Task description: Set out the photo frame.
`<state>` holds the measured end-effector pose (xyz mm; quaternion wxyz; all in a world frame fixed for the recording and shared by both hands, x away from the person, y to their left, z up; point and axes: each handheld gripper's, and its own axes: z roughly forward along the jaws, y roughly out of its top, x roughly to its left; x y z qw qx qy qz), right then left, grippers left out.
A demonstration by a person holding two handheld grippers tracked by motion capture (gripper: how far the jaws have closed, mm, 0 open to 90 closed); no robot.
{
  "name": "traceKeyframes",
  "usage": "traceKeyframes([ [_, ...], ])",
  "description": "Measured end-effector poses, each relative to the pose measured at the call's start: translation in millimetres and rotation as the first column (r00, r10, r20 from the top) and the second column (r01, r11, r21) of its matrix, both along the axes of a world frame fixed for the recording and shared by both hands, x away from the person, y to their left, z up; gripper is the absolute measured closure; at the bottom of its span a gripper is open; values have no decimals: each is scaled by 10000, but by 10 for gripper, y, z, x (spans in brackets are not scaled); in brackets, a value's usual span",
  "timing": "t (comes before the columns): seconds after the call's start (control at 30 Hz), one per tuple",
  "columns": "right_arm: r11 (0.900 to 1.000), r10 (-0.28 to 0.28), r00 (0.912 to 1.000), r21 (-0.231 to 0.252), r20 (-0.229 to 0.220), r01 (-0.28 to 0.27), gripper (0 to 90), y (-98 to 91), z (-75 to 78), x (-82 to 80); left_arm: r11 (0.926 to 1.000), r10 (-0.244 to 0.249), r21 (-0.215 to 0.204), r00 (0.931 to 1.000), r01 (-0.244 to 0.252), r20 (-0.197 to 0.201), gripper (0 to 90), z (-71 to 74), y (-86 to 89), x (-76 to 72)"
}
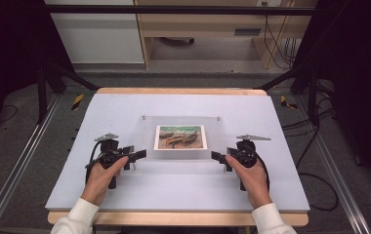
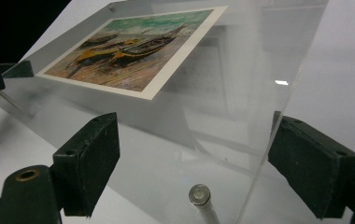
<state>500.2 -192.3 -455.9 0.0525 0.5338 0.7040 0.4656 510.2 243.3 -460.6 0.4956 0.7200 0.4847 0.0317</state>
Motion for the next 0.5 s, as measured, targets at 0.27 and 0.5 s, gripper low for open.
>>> traceKeyframes([
  [0.27,9997,-42,10000,-237,79,44,181,21,28,50,9999,-3,169,9993,-3,384,220,18,-6,56],
  [0.5,9987,33,9978,-503,669,1,189,0,41,137,9997,117,220,9975,-133,699,263,23,-30,126],
])
